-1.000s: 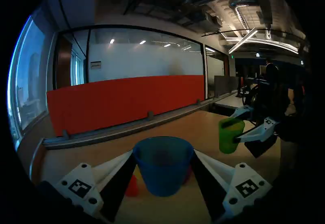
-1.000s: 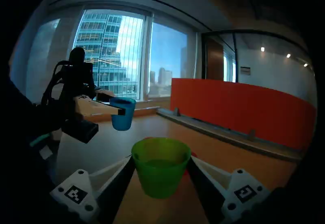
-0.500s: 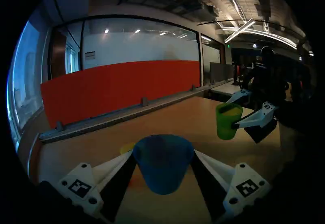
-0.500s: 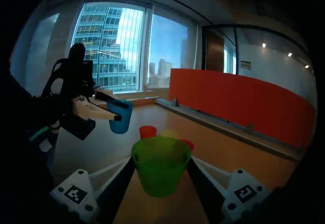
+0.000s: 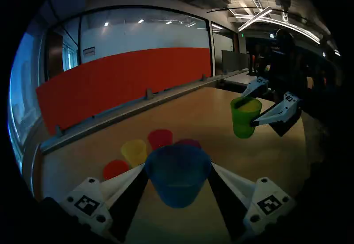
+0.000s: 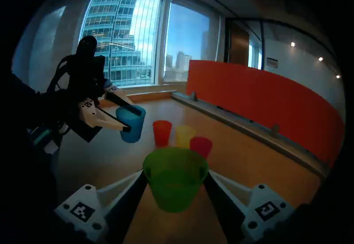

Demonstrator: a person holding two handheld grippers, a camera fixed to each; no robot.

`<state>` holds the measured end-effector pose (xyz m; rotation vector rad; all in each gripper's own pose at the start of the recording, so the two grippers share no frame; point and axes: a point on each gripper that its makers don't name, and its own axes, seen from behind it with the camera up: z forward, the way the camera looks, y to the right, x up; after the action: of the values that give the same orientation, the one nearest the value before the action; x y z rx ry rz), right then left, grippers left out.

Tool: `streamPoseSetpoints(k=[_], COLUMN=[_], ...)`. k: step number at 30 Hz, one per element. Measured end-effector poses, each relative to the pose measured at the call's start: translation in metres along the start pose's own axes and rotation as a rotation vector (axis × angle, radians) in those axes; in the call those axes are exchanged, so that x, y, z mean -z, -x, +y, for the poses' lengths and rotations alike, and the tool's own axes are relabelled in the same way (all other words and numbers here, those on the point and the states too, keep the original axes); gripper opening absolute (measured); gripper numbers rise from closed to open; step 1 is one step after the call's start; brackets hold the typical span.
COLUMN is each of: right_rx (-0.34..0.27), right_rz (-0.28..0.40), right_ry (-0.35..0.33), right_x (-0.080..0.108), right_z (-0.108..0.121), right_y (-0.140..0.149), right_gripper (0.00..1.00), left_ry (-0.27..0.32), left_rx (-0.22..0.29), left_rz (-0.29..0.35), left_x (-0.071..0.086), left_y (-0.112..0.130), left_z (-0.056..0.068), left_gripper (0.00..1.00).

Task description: Pour water

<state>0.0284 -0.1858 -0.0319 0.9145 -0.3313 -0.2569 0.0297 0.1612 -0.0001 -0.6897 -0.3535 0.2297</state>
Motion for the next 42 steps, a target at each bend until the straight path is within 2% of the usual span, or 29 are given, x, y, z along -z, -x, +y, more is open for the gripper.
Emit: streamPoseSetpoints(k=[10,21,42], right_rx=[0.008,0.014,0.002], right_rz=[-0.060,-0.109,-0.175], right_ry=[-0.012,-0.026,-0.038], right_x=[-0.004,-0.009,-0.021], right_z=[-0.001,-0.002,-0.006], right_y=[0.016,0.033,0.066], right_gripper=[0.89,0.89,0.89], left_ry=[0.023,0.049,0.080], left_rx=[-0.030,-0.024,-0.009], left_rz=[-0.086,-0.153,-0.225], left_x=[-0.008,-0.015,-0.025], left_y=[0.029,0.054,0.088], left_z=[0.007,0.012,0.021], left_gripper=[0.88,0.88,0.88])
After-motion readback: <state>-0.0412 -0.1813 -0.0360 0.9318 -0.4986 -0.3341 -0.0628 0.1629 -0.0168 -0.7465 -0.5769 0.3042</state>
